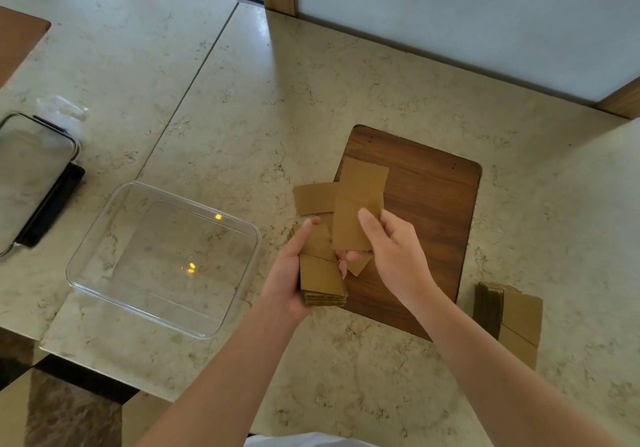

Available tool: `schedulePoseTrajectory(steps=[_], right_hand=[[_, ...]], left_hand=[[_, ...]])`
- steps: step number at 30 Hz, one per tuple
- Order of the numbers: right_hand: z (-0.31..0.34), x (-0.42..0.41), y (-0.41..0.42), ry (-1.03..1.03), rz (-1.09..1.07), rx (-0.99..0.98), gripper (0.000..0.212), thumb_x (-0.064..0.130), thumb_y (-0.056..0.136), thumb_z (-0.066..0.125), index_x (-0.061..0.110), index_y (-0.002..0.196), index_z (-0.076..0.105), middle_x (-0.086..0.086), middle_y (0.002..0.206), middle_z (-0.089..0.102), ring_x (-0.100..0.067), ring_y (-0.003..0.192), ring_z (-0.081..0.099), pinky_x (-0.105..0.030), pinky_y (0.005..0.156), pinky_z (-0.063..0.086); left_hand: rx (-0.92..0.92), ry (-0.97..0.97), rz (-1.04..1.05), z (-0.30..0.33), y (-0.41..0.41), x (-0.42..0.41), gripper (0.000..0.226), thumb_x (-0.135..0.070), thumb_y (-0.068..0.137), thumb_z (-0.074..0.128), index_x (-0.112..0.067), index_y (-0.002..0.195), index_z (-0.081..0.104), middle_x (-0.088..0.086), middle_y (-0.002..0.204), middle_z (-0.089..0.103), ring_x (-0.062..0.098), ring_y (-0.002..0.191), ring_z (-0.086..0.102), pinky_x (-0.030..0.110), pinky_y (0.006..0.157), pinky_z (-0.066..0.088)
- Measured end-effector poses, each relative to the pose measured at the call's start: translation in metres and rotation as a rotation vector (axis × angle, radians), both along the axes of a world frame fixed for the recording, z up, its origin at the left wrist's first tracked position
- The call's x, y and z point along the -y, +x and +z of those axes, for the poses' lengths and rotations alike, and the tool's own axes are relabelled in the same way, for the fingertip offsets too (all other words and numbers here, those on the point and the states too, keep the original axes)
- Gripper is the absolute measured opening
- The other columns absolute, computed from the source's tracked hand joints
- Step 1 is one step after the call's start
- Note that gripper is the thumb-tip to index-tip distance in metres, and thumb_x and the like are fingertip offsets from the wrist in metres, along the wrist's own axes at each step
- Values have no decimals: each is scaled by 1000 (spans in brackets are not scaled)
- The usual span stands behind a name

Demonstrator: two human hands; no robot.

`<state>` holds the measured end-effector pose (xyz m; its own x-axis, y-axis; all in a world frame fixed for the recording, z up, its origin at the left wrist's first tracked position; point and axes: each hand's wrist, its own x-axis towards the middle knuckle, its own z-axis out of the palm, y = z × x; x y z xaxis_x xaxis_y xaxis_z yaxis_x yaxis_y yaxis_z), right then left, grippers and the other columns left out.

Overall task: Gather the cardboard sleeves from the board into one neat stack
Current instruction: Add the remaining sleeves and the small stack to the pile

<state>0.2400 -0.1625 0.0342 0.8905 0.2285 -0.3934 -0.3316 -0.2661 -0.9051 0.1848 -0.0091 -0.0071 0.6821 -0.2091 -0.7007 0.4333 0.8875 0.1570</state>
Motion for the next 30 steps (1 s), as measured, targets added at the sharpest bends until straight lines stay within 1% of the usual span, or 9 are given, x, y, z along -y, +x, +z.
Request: schedulePoseTrajectory(steps=[2,5,9,12,14,18,22,25,30], right_hand=[[4,3,5,159,26,-350,38,36,109,44,9,87,59,0,53,56,-12,40,44,-20,39,35],[7,15,18,177,383,-601,29,35,105,54,12,89,64,2,59,51,-8,41,27,-19,38,18],[20,23,42,-76,949,-584,14,30,87,80,20,77,76,7,65,54,-16,54,25,-26,49,16],[31,11,59,-466,1102,-287,16,43,75,86,29,76,79,20,71,65,-14,71,58,-24,64,38],[33,-2,67,-531,1063,-116,16,44,75,85,31,80,78,23,81,68,6,81,59,-19,73,41],[26,-23,67,-484,943,55,28,38,70,90,29,88,71,14,74,54,5,58,52,-15,51,43],[3,-27,67,-299,629,43,29,28,88,76,29,115,66,15,99,66,-1,86,66,-18,67,55],[-28,-30,81,-590,430,256,39,23,94,68,23,132,60,3,124,62,-15,117,56,-32,96,48],[-65,-42,88,-956,578,303,68,53,82,74,25,140,50,-4,138,42,-28,128,35,-46,105,32]], left_hand=[[6,7,0,-1,0,1,28,-42,87,77,-20,104,78,16,110,72,29,88,68,41,69,61],[-11,19,-36,-1,0,-1,42,-55,87,71,-19,105,80,14,106,74,30,88,72,44,75,62],[36,14,-127,2,-1,-7,51,-63,91,65,-24,124,64,16,98,70,27,80,70,43,73,61],[127,58,-320,2,-6,-5,66,-67,85,68,-21,131,65,22,118,71,36,100,71,52,85,62],[140,42,-401,2,-9,-1,75,-69,77,75,-16,131,70,20,126,72,36,107,72,52,84,62],[173,-87,-338,1,-10,6,75,-55,75,87,-5,128,70,17,115,69,29,98,71,45,80,61],[226,-96,-209,-2,-11,0,48,-28,85,86,-14,128,71,16,118,67,22,87,65,31,71,55],[177,-62,-88,-6,-9,-5,50,-10,84,82,-25,129,68,17,113,67,22,82,63,34,69,54],[34,-76,50,-7,-5,-8,18,-28,86,83,-21,101,77,16,110,71,25,82,68,38,68,58]])
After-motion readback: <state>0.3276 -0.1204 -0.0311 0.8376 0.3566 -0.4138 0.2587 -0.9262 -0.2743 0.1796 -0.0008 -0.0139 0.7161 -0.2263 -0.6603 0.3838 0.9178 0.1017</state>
